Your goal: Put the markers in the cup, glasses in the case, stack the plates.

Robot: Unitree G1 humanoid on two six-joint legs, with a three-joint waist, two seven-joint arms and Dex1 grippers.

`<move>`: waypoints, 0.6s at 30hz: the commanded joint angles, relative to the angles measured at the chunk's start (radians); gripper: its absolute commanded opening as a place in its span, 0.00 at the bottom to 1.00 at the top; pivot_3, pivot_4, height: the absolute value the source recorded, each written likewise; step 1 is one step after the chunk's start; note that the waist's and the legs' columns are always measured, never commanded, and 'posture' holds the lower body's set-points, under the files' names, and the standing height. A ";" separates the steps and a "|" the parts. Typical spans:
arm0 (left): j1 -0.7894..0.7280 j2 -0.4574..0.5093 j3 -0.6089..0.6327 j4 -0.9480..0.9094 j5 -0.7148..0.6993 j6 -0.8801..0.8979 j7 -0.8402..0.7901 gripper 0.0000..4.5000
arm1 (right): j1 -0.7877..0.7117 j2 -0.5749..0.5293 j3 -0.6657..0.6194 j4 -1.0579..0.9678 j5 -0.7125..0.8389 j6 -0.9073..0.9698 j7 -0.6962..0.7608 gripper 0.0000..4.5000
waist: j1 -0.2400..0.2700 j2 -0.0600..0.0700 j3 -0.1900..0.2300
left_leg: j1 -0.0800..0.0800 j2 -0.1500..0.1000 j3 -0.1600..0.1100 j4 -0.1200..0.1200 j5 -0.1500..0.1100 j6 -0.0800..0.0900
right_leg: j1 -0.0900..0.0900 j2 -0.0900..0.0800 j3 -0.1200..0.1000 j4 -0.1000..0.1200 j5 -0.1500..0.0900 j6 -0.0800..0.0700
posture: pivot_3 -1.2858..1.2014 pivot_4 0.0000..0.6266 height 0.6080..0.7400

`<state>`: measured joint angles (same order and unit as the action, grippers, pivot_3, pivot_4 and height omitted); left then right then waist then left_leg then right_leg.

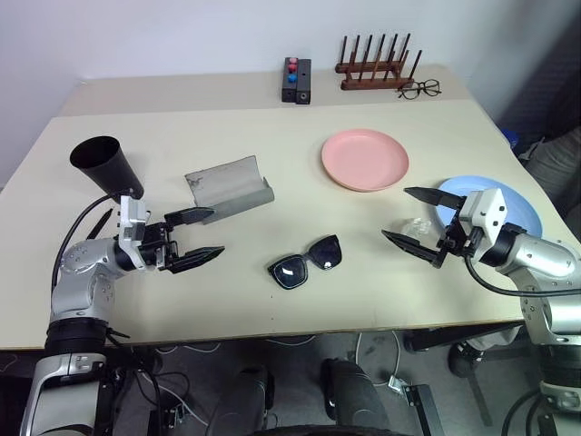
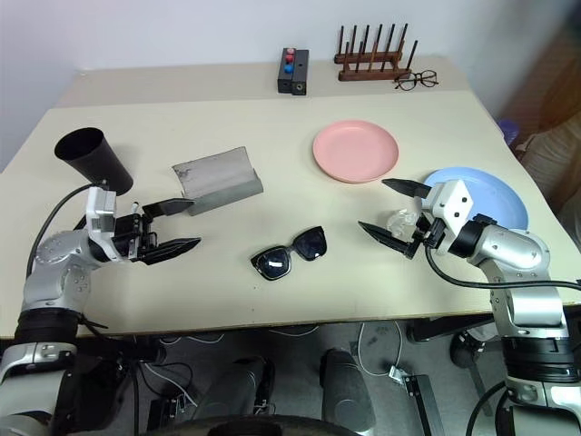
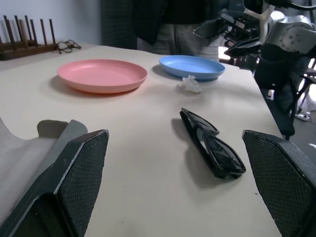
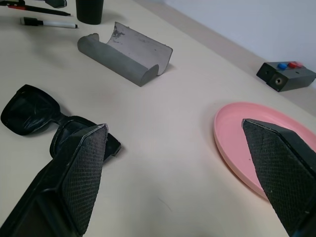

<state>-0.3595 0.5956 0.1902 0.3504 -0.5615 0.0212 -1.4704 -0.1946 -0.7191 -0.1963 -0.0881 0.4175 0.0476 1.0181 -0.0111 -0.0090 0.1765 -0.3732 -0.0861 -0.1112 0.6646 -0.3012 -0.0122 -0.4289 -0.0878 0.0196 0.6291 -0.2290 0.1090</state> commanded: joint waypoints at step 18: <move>0.064 0.116 0.169 -0.076 -0.028 0.087 0.194 1.00 | -0.271 0.138 0.133 0.058 0.008 -0.005 0.008 0.99 | -0.006 0.000 0.000 | 0.000 0.001 0.000 0.000 0.000 0.000 | -0.001 0.000 0.001 0.000 0.000 0.000 | 0.52 0.24 1.00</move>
<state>-0.3056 0.6772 0.2986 0.2984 -0.5805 0.1020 -1.3336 -0.4194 -0.6009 -0.0801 -0.0309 0.4159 0.0525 1.0237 -0.0172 -0.0088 0.1767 -0.3734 -0.0851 -0.1109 0.6644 -0.3010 -0.0126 -0.4304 -0.0876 0.0207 0.6295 -0.2290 0.1090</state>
